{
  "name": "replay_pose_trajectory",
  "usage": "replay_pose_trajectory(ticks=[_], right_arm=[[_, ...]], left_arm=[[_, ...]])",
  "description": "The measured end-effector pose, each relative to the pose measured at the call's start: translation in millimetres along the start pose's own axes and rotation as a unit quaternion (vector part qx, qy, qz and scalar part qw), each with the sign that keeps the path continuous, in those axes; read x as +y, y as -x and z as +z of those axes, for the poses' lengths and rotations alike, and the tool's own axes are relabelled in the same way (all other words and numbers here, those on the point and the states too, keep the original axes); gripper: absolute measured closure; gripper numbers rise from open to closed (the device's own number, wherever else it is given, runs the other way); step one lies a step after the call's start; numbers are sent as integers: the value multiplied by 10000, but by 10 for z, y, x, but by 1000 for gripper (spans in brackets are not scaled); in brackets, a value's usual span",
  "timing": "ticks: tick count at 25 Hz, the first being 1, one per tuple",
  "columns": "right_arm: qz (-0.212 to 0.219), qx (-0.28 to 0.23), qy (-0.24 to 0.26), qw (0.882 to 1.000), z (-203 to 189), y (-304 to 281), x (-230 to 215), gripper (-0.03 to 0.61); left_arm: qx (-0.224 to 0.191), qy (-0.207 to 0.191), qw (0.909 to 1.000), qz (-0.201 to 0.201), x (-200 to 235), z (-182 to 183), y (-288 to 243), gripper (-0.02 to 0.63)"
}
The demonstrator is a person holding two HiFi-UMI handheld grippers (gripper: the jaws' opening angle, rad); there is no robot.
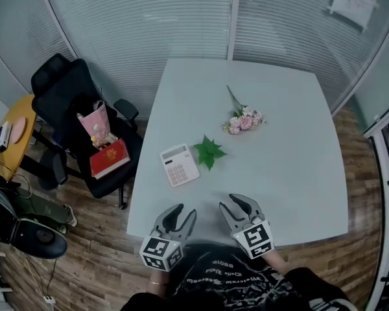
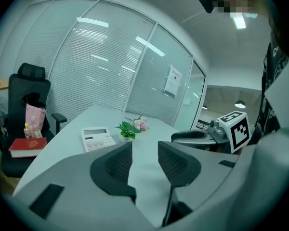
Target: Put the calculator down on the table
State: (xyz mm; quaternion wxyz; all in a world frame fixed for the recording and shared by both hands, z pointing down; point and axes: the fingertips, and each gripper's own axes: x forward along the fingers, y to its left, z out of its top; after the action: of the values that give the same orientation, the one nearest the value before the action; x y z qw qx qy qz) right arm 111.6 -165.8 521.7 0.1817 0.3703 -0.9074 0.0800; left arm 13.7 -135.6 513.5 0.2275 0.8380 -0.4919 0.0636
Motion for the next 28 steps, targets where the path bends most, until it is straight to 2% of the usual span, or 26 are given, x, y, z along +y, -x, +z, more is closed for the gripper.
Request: replay_pose_trajectory(ticks=[3, 5, 10, 14, 19, 22, 28], right_arm=[[-40, -63, -13, 10000, 16, 31, -30, 519], [-25, -51, -12, 10000, 4, 51, -42, 569], [20, -86, 48, 9999, -2, 74, -25, 571], [63, -17, 241, 9997, -22, 54, 4, 571], [32, -27, 495, 9988, -51, 22, 26, 571], [4, -39, 499, 9987, -40, 27, 47, 571], [0, -12, 427, 9991, -74, 33, 80, 571]], left_arm=[[-185, 21, 9997, 157, 23, 38, 14, 555], [-294, 8, 9994, 207, 32, 64, 35, 590], [-300, -211, 9990, 248, 8, 70, 71, 594], [-302, -214, 9987, 347, 4, 54, 89, 594], [-106, -496, 9979, 408, 11, -23, 103, 594], [-36, -686, 9967, 425, 7, -39, 104, 594], [7, -817, 9955, 472, -14, -84, 108, 594]])
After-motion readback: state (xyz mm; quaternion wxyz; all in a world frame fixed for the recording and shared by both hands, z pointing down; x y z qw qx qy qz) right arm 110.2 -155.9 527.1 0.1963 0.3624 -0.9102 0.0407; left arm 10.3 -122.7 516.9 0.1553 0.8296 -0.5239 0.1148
